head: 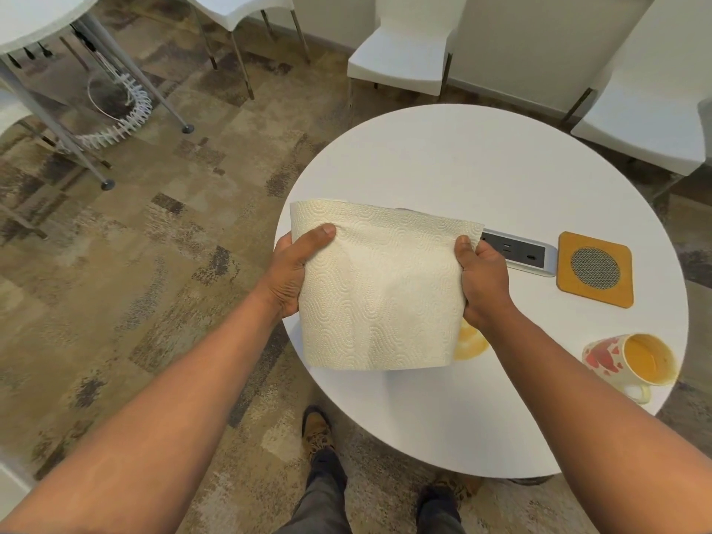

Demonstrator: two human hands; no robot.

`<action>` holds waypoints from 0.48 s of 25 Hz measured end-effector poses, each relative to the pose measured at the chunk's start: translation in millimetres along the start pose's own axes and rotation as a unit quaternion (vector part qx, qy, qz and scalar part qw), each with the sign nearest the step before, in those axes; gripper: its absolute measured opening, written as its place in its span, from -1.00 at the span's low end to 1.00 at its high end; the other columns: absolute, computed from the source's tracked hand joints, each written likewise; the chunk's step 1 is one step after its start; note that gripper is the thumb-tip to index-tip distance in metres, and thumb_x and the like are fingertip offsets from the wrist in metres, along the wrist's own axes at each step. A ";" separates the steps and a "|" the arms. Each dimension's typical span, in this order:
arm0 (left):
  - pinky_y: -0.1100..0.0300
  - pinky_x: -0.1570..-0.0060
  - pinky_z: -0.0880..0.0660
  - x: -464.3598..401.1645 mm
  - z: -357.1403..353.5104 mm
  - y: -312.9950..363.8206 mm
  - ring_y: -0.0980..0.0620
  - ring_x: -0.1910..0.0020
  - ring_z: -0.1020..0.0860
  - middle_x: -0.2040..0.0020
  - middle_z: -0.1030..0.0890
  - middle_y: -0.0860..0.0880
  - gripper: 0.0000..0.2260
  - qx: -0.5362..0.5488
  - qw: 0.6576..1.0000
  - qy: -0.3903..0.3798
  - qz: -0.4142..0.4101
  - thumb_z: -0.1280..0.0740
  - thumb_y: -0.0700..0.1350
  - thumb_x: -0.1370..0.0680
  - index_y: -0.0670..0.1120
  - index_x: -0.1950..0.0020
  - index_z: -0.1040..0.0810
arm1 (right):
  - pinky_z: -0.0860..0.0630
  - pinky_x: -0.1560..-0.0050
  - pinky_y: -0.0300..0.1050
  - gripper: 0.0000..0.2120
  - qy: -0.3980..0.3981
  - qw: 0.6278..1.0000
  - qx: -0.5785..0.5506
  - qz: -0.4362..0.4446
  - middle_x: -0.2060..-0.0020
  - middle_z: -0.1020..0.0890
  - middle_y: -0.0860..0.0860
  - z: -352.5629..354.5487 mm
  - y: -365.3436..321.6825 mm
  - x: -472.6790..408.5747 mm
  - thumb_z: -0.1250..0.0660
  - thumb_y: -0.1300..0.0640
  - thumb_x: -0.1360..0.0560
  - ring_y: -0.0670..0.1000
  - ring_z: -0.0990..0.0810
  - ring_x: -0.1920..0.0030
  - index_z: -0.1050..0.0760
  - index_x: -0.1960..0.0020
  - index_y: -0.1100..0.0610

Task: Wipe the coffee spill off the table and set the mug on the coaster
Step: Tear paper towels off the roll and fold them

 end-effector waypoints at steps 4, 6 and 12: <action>-0.13 0.03 -0.65 4.1 1.8 -1.1 -0.22 -0.09 -0.67 -0.21 -0.64 -0.25 -0.31 -0.013 0.997 -0.055 0.049 -0.55 0.01 -0.33 -0.22 -0.41 -0.52 | -0.65 0.01 -0.02 -0.82 -0.025 1.000 0.002 -0.010 0.07 -0.73 0.00 0.5 -2.0 0.3 -0.24 0.10 -0.66 -0.01 -0.70 0.11 -0.59 -0.10 0.12; -0.11 0.02 -0.64 5.4 1.3 0.1 -0.20 -0.12 -0.68 -0.24 -0.64 -0.22 -0.18 0.017 0.992 -0.090 0.081 -0.65 0.02 -0.27 -0.17 -0.46 -0.47 | -0.65 0.01 -0.05 -0.80 -0.046 0.999 -0.015 -0.024 0.00 -0.74 0.01 0.5 -2.1 -0.4 -0.24 0.10 -0.66 0.00 -0.72 0.02 -0.59 -0.16 0.12; -0.18 -0.13 -0.61 3.4 -0.8 2.4 -0.19 -0.10 -0.67 -0.18 -0.66 -0.22 -0.23 0.061 0.986 -0.112 0.112 -0.71 0.01 -0.13 -0.18 -0.29 -0.63 | -0.65 -0.02 0.04 -0.74 -0.067 0.996 -0.016 -0.052 -0.05 -0.72 0.09 -1.7 -3.1 -1.1 -0.23 0.08 -0.66 0.07 -0.70 0.01 -0.57 -0.24 0.18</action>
Point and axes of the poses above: each hand's wrist, its own x-axis away from the middle knuckle, its own z-axis out of the back of the hand, y = z × x, the point moved 4 cm from there along -x, towards the middle knuckle
